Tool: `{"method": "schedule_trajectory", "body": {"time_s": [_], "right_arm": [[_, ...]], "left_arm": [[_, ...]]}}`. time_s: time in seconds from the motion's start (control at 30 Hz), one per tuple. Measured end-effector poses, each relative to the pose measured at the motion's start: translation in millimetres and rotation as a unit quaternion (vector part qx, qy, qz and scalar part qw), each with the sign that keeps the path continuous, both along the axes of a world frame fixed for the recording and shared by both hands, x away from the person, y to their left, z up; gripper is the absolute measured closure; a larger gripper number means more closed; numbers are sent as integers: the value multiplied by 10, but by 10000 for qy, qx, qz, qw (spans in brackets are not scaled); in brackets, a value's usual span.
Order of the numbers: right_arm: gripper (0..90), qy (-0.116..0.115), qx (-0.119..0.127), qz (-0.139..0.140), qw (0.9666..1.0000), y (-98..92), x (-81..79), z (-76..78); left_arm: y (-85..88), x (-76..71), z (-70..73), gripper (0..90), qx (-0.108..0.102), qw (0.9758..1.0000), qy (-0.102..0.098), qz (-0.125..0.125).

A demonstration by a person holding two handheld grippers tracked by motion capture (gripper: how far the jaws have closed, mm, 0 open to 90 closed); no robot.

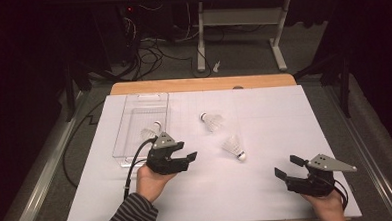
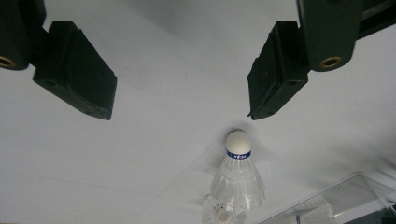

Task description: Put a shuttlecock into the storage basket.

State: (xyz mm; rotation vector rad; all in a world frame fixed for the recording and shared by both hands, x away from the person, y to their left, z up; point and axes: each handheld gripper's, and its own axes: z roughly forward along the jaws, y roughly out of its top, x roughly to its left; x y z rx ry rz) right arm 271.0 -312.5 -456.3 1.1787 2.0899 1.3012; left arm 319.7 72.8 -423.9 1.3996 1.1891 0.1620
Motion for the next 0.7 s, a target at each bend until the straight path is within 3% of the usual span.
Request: {"method": "schedule_trajectory", "body": {"time_s": [0.7], "right_arm": [[243,-5,-31,2,10000,6,1,-2]], "left_arm": [[-169,106,-59,404,-61,9999,94,-124]]}}
